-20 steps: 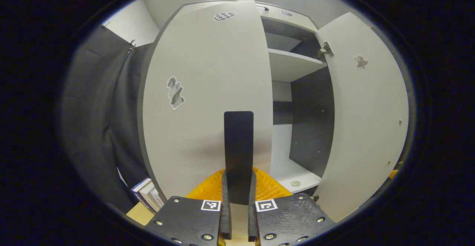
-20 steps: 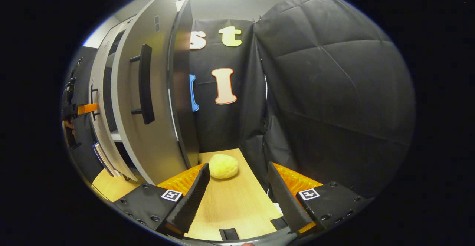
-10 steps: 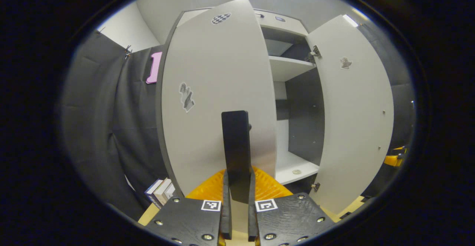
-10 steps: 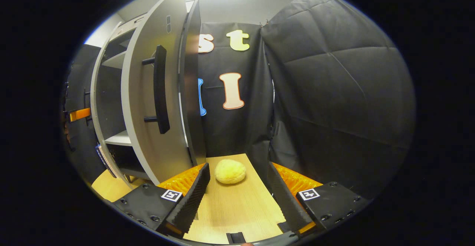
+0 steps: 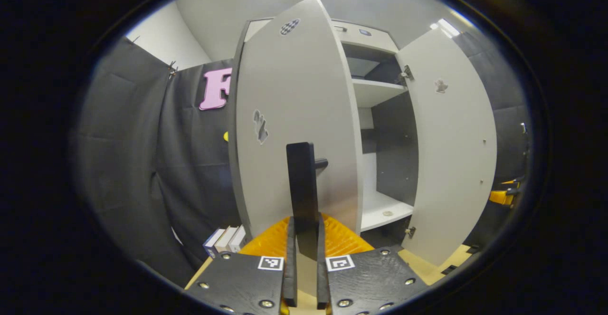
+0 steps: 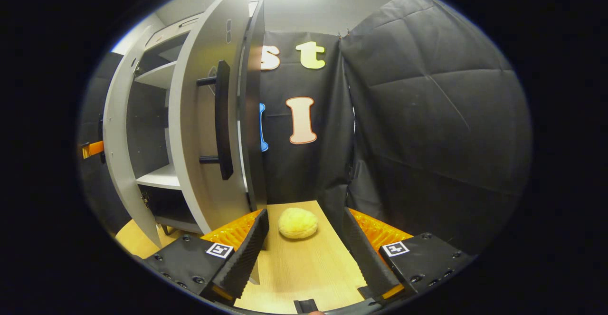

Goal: Open the right door of the double-door shoe cabinet with the right hand, and open the left door with the left hand.

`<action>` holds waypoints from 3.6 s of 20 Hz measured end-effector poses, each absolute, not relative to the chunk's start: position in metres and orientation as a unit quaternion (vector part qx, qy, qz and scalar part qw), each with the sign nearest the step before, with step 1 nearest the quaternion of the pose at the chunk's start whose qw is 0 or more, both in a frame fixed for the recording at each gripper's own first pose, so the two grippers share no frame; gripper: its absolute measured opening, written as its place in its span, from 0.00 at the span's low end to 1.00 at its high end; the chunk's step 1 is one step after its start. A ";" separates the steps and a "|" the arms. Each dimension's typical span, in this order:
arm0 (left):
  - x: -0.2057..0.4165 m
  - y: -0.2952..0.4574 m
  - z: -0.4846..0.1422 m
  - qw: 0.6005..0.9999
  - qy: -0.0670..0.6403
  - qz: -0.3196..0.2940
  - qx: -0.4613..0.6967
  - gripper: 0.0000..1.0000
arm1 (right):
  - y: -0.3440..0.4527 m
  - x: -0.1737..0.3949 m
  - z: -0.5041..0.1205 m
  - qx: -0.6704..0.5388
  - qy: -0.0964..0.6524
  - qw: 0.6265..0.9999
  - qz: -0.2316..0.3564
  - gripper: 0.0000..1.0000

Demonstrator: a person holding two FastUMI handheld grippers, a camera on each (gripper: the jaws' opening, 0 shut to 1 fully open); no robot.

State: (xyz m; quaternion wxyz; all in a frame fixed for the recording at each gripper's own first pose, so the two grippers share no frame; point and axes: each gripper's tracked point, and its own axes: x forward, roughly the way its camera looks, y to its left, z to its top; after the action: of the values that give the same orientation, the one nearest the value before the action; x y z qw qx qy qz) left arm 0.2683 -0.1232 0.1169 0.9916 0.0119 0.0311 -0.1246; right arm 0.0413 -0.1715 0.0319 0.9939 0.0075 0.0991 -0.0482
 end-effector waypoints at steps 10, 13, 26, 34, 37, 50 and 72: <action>0.254 -0.065 0.112 0.995 0.037 -0.086 0.014 0.13 | -0.161 0.026 0.033 -0.009 0.098 0.993 -0.059 0.93; 0.253 -0.046 0.105 0.996 0.052 -0.072 0.016 0.11 | -0.159 0.024 0.033 -0.008 0.100 0.993 -0.064 0.98; 0.258 0.029 0.102 0.998 0.042 -0.031 -0.029 0.03 | -0.145 0.024 0.050 -0.022 0.081 0.994 -0.064 0.98; 0.236 0.032 0.099 0.999 0.038 -0.017 -0.032 0.00 | -0.137 0.017 0.052 -0.016 0.084 0.995 -0.055 0.98; 0.219 0.037 0.094 0.999 0.043 -0.003 -0.032 0.00 | -0.129 0.012 0.056 -0.018 0.079 0.996 -0.047 0.98; 0.129 0.029 0.086 0.999 -0.007 0.044 -0.026 0.79 | -0.091 -0.019 0.080 -0.011 0.023 1.000 0.003 0.98; 0.087 0.048 0.091 0.994 -0.039 0.085 0.048 0.85 | -0.087 -0.042 0.105 -0.005 -0.030 0.999 0.012 0.98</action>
State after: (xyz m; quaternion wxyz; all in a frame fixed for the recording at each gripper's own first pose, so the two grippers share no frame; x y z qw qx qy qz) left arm 0.0868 0.0484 0.0912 0.9945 0.0479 -0.0386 0.0852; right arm -0.0416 -0.0874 0.1052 0.9995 -0.0054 -0.0299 0.0116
